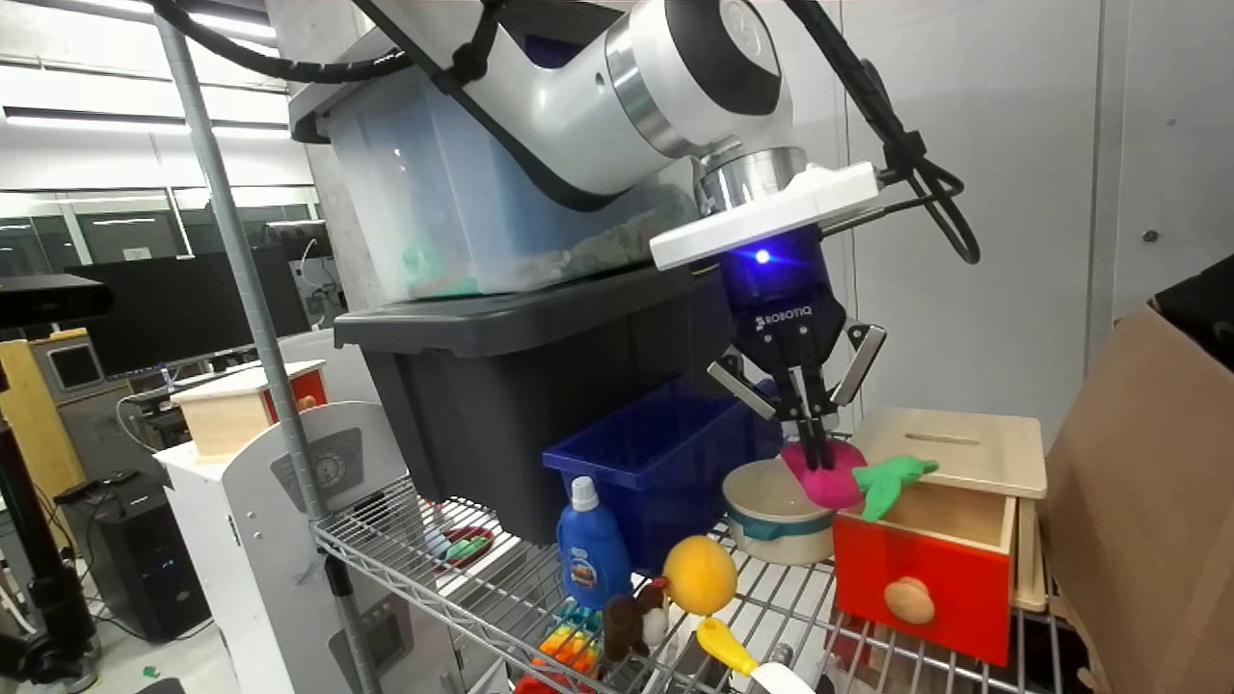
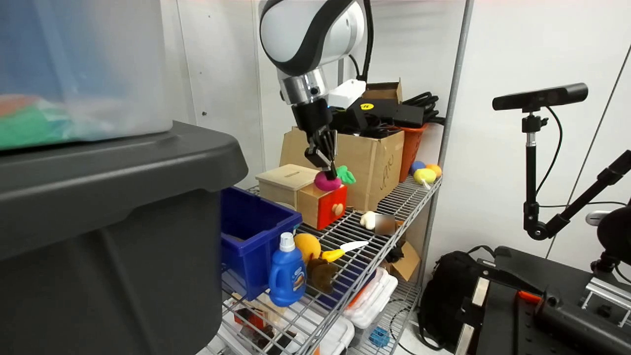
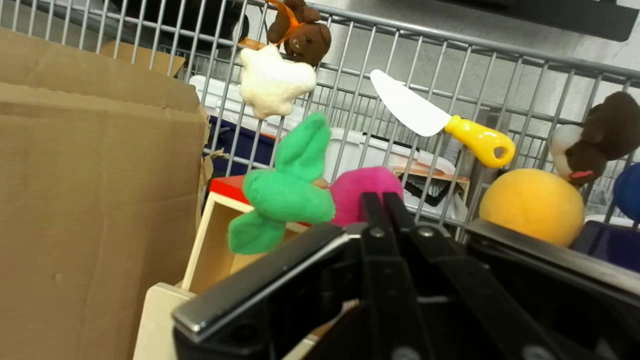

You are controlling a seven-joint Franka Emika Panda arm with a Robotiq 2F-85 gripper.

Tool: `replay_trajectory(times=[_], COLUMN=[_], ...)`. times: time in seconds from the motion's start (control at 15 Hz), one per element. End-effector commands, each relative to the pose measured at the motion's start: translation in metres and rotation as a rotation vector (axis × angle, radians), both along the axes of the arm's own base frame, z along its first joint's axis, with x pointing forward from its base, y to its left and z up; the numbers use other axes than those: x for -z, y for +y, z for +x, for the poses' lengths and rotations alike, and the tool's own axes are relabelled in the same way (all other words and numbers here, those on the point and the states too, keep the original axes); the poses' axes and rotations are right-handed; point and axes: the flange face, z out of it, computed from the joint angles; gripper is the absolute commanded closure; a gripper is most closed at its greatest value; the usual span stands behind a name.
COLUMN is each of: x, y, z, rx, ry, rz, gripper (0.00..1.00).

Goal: Put the purple plushy in the drawer

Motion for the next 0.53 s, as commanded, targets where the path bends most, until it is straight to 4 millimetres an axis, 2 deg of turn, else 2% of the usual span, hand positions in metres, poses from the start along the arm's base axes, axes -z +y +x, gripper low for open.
replay_trajectory(times=[0.0, 0.2, 0.47], x=[-0.016, -0.018, -0.016], y=[-0.004, -0.009, -0.029], z=[-0.008, -0.011, -0.023], rx=[0.015, 0.029, 0.07], ry=[-0.003, -0.006, 0.003], rz=[-0.043, -0.056, -0.065], gripper=[0.99, 0.99, 0.99])
